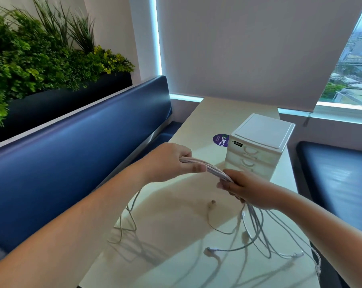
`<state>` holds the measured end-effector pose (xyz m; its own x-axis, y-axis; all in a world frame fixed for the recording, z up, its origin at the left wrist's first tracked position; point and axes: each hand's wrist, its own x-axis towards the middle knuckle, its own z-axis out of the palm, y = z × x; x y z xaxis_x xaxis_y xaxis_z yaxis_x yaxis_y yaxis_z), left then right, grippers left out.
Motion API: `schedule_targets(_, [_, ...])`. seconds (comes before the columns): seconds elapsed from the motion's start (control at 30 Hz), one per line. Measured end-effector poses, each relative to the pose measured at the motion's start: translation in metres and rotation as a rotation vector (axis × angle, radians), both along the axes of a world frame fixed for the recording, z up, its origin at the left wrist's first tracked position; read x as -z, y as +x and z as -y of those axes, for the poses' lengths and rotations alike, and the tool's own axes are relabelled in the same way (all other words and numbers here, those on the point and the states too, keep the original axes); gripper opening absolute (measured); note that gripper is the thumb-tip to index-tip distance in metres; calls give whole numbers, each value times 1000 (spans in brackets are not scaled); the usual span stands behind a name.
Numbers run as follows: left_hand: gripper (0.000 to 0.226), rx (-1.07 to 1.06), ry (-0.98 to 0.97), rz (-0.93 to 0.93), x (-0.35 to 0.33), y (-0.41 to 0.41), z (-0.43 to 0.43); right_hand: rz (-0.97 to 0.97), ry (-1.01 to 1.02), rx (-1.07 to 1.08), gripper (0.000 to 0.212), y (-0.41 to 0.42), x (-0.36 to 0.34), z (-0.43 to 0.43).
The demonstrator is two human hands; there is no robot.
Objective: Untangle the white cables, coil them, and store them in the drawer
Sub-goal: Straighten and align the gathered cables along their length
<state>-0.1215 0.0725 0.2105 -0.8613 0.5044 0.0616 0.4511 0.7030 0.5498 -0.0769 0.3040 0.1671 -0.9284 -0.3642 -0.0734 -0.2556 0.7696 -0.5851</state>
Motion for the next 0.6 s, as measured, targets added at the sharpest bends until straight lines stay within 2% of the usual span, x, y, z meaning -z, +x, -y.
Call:
schedule_targets(0.27, [59,-58,72,-98,-6,-4,11,-159,-70,72,49,6,-6,7])
schedule_targets(0.37, [62,-66,98,-112,-7,-5,14,-180,-109,105,49,4,-10,10])
schedule_targets(0.5, [61,-63,36,-70,-10,-6,18,-203,-110,124,52,-2,-9,12])
schedule_targets(0.6, [59,-52,22,-30,-12,-5,20,-172,-234,145,53,-3,-14,16])
